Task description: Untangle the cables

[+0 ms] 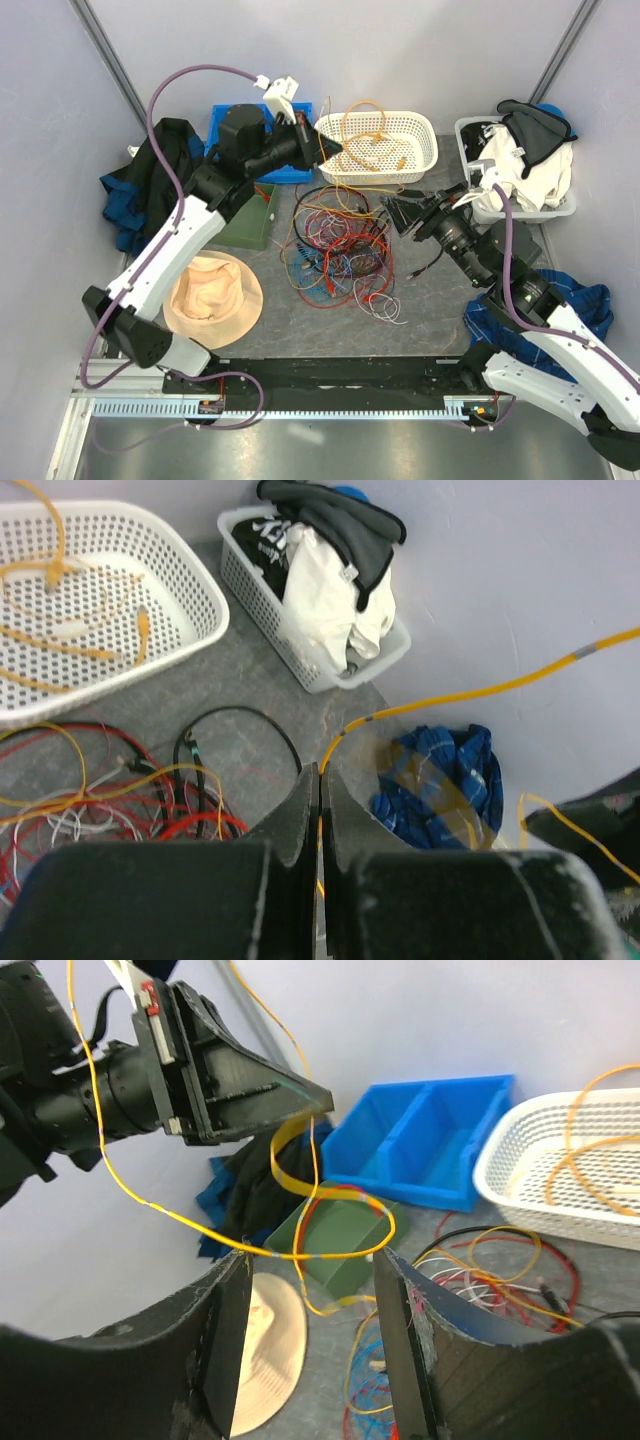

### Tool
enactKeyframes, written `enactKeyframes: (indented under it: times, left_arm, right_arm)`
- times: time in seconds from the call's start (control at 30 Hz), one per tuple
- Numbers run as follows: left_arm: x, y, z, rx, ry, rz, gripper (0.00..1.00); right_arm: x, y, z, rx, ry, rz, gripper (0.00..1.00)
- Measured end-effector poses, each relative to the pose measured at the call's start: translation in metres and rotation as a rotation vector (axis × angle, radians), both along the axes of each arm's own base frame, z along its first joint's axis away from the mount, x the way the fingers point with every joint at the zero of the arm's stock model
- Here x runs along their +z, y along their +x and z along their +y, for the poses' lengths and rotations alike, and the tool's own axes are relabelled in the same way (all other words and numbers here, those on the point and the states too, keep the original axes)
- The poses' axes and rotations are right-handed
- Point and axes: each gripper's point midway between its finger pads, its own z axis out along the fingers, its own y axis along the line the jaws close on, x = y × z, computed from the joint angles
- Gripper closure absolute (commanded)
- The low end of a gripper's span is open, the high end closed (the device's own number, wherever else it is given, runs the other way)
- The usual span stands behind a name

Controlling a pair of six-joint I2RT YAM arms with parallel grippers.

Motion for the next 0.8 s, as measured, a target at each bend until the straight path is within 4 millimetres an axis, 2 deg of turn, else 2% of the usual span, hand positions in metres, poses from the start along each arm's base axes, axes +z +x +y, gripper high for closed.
enactKeyframes:
  times: [0.07,0.2,0.3,0.37,0.43,0.53,0.57,0.63,0.7,0.73,0.8]
  left_arm:
    - [0.005,0.014,-0.008,0.006,-0.003,-0.005,0.98]
    - [0.009,0.060,-0.025,0.040,-0.005,-0.011,0.98]
    - [0.008,0.100,-0.035,0.073,-0.012,-0.018,0.98]
    - [0.000,0.126,-0.036,0.105,-0.012,-0.013,0.98]
    - [-0.014,0.157,-0.033,0.143,-0.010,0.001,0.98]
    - [-0.040,0.199,-0.021,0.208,-0.005,0.030,0.98]
    - [-0.050,0.212,-0.017,0.229,-0.004,0.039,0.98]
    - [-0.080,0.239,-0.005,0.280,0.004,0.075,0.98]
    - [-0.109,0.259,0.003,0.313,0.013,0.108,0.98]
    - [-0.126,0.271,0.008,0.335,0.019,0.124,0.98]
    - [-0.151,0.285,0.011,0.352,0.029,0.144,0.91]
  right_arm:
    - [-0.003,0.010,-0.003,-0.048,-0.014,0.003,0.43]
    - [0.001,0.038,-0.004,-0.158,-0.047,0.003,0.42]
    - [0.005,0.070,0.004,-0.234,-0.082,0.010,0.43]
    - [0.001,0.097,0.007,-0.284,-0.102,0.029,0.43]
    - [-0.010,0.129,0.001,-0.339,-0.112,0.060,0.43]
    - [-0.034,0.185,-0.018,-0.434,-0.107,0.130,0.45]
    - [-0.041,0.199,-0.022,-0.456,-0.109,0.147,0.45]
    - [-0.065,0.240,-0.032,-0.512,-0.116,0.203,0.45]
    - [-0.086,0.272,-0.035,-0.540,-0.122,0.245,0.39]
    - [-0.099,0.289,-0.035,-0.554,-0.133,0.277,0.31]
    - [-0.116,0.320,-0.035,-0.571,-0.144,0.312,0.24]
